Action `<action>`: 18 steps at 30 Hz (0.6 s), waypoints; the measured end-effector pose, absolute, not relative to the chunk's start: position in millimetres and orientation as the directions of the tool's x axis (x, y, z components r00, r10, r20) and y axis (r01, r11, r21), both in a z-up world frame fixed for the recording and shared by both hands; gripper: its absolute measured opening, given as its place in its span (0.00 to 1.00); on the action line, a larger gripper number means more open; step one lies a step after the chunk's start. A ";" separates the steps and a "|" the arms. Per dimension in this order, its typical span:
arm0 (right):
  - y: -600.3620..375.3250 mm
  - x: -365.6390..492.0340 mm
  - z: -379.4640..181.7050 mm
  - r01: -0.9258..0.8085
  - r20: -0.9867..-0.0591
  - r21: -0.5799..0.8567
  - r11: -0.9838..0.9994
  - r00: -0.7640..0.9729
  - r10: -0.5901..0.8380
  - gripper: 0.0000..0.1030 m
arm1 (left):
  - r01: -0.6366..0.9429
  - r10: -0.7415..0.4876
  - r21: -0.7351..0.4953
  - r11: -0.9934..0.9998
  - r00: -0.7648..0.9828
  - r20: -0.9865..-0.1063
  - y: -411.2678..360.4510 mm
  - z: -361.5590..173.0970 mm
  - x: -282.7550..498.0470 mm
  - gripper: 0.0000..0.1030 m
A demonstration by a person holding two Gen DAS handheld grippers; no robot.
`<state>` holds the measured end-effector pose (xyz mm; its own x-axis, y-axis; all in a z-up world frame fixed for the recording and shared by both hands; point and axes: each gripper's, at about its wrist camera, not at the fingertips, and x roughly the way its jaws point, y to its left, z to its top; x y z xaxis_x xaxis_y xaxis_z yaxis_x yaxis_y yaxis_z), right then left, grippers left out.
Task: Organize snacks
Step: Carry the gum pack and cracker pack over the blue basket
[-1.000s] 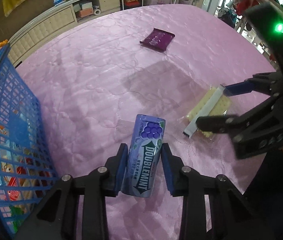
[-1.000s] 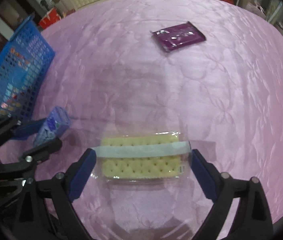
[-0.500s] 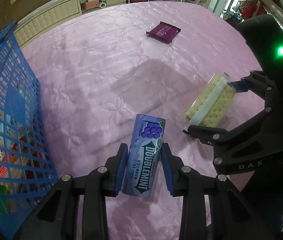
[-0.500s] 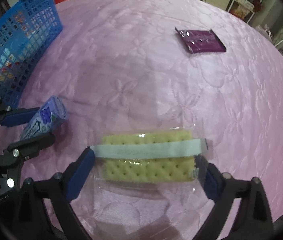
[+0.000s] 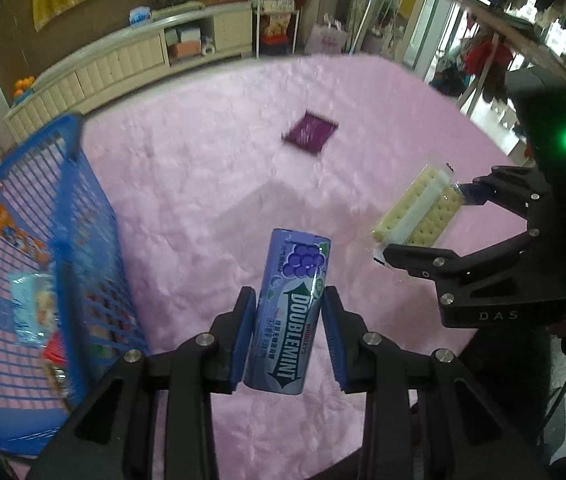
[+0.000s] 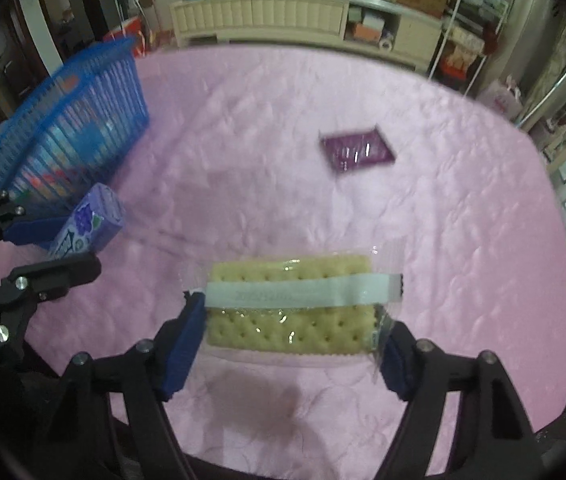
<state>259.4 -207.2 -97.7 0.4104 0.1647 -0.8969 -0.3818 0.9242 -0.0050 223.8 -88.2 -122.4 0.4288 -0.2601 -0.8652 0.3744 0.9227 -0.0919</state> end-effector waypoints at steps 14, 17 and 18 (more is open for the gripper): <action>-134.2 254.0 -15.9 -0.475 -0.786 0.022 0.880 0.535 0.309 0.77 | 0.312 -0.234 -0.052 0.949 0.582 -0.779 -13.8 -27.5 201.2 0.31; -114.1 254.3 -13.7 -0.503 -0.783 0.027 0.864 0.527 0.331 0.77 | 0.275 -0.211 -0.050 0.960 0.596 -0.774 9.7 -22.2 202.7 0.31; -106.3 255.6 -13.3 -0.514 -0.782 0.026 0.857 0.525 0.338 0.77 | 0.262 -0.205 -0.053 0.964 0.599 -0.774 17.5 -21.9 203.2 0.31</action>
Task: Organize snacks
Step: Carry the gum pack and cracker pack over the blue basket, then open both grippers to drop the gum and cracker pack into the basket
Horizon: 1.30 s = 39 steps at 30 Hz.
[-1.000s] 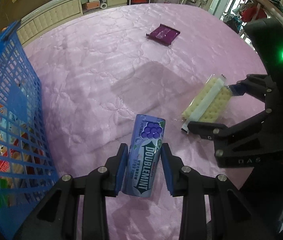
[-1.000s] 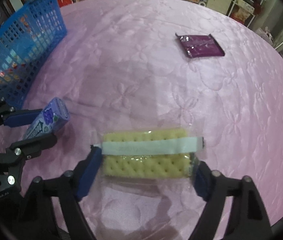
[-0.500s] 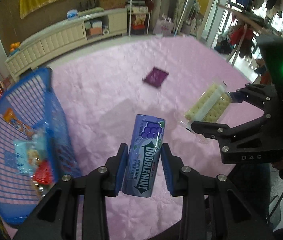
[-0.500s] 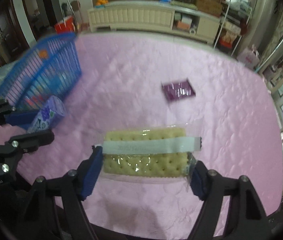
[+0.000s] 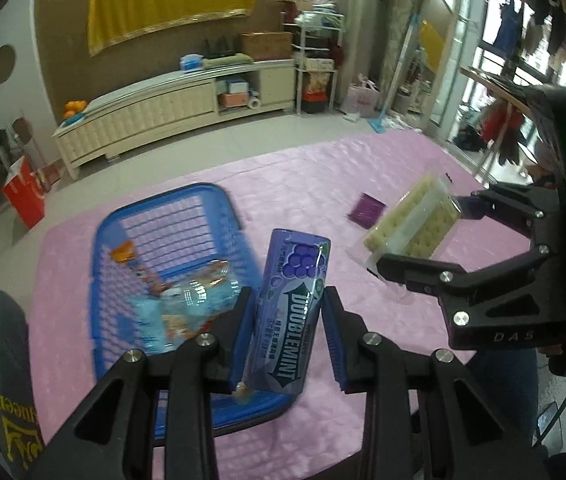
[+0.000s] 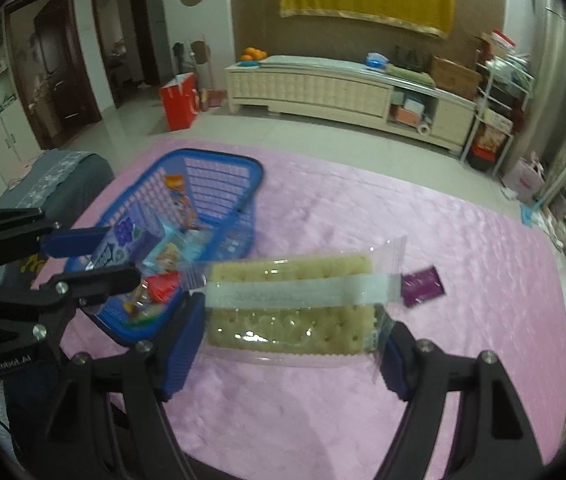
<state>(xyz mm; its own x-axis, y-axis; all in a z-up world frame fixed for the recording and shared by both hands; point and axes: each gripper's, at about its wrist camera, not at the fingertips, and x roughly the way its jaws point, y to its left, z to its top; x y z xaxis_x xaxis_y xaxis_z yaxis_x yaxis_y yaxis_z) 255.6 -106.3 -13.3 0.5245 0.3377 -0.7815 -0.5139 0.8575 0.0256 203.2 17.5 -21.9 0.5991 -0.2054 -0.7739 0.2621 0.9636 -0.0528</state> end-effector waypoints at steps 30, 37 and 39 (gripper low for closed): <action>10.2 317.0 -57.8 -0.702 -0.845 -0.051 0.710 0.410 0.344 0.78 | 0.084 -0.113 -0.080 0.993 0.540 -0.834 137.6 -80.1 270.8 0.31; 11.2 320.6 -60.0 -0.706 -0.843 -0.025 0.708 0.395 0.364 0.83 | 0.082 -0.110 -0.077 0.994 0.542 -0.833 135.2 -82.9 272.2 0.54; 8.9 321.2 -59.6 -0.703 -0.845 -0.018 0.711 0.391 0.365 0.86 | 0.081 -0.110 -0.078 0.994 0.547 -0.830 132.9 -79.4 271.3 0.58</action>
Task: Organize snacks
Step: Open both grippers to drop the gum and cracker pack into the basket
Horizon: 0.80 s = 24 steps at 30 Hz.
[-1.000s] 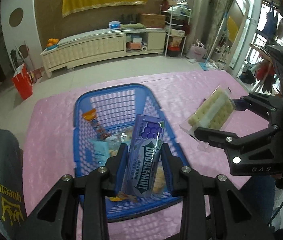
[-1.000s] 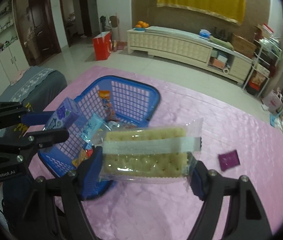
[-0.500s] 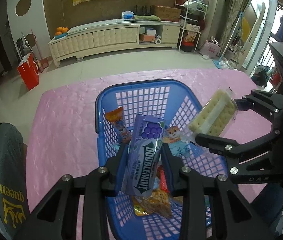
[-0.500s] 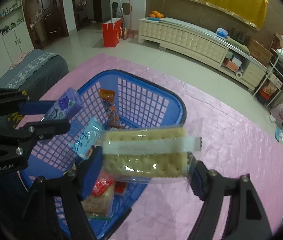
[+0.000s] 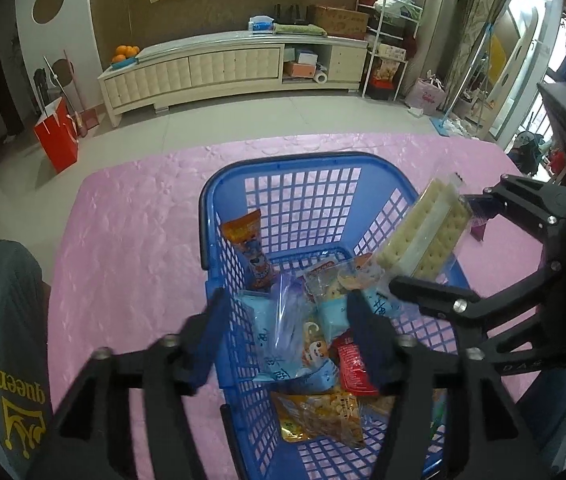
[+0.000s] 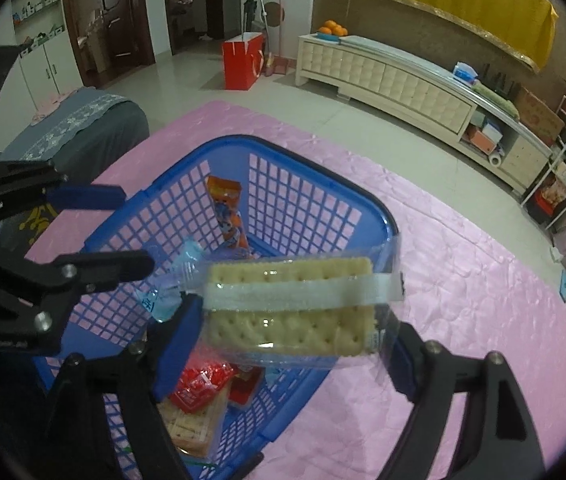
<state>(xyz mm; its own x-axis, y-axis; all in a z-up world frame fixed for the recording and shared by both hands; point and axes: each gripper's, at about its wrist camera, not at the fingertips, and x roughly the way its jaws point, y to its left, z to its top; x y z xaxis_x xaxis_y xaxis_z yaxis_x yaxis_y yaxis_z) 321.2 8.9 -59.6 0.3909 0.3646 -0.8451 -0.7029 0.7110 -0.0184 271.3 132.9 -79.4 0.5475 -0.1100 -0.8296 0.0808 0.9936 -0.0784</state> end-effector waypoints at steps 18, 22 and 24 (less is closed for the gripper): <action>-27.3 301.3 -22.2 -0.659 -0.797 0.033 0.752 0.436 0.417 0.94 | 0.053 -0.086 -0.067 0.996 0.580 -0.810 129.2 -48.4 244.7 0.63; -31.3 295.5 -10.1 -0.672 -0.777 0.044 0.739 0.442 0.448 0.94 | 0.059 -0.084 -0.061 0.996 0.603 -0.793 122.0 -36.3 235.9 0.64; -24.7 290.9 -6.9 -0.693 -0.777 0.028 0.720 0.439 0.452 0.94 | 0.053 -0.078 -0.058 0.997 0.612 -0.787 121.5 -32.0 232.3 0.69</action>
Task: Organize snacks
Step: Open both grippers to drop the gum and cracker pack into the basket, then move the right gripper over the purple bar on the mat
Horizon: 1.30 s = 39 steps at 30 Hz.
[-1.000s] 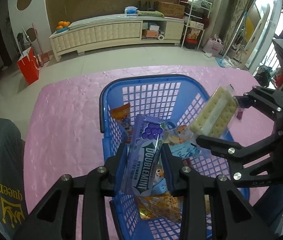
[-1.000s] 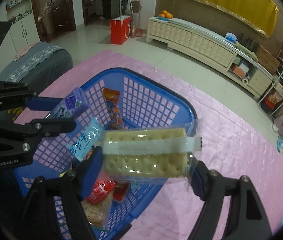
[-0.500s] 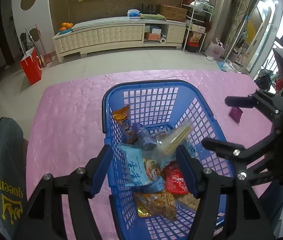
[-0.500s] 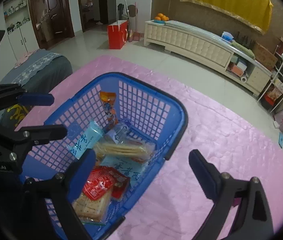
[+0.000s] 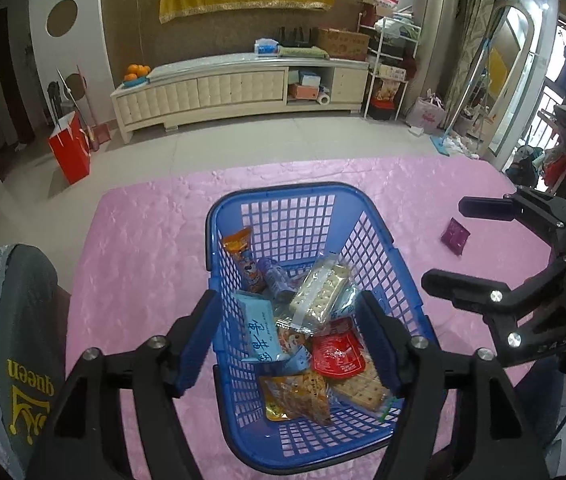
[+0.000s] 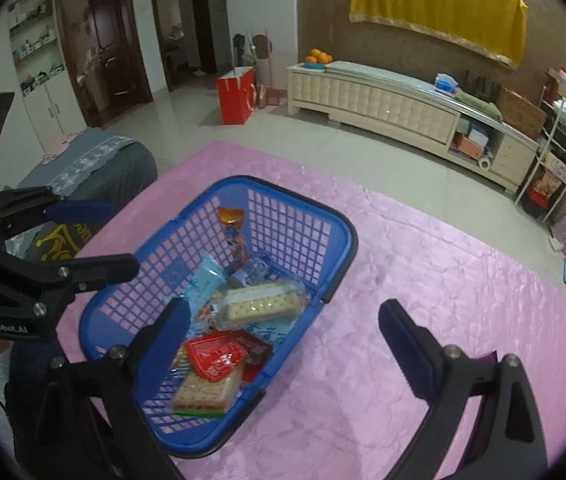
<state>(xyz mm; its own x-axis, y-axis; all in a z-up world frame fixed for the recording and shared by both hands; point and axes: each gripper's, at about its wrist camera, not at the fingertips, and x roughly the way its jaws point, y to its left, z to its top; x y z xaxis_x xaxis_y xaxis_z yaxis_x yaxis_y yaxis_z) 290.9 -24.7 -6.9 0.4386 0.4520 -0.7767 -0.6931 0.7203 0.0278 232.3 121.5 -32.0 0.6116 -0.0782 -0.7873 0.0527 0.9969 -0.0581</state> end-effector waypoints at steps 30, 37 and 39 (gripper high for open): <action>-151.3 367.7 -57.9 -0.191 -0.869 0.103 0.976 0.460 0.182 0.94 | -0.063 -0.043 -0.083 0.995 0.474 -0.879 96.4 -78.1 302.2 0.74; -175.8 390.3 -87.0 -0.097 -0.902 0.113 0.989 0.408 0.143 0.94 | -0.146 0.001 -0.067 0.987 0.423 -0.906 100.0 -94.9 323.9 0.74; -182.0 397.5 -93.5 -0.063 -0.911 0.102 0.993 0.394 0.119 0.94 | -0.176 0.019 -0.062 0.982 0.422 -0.906 103.1 -95.1 328.0 0.74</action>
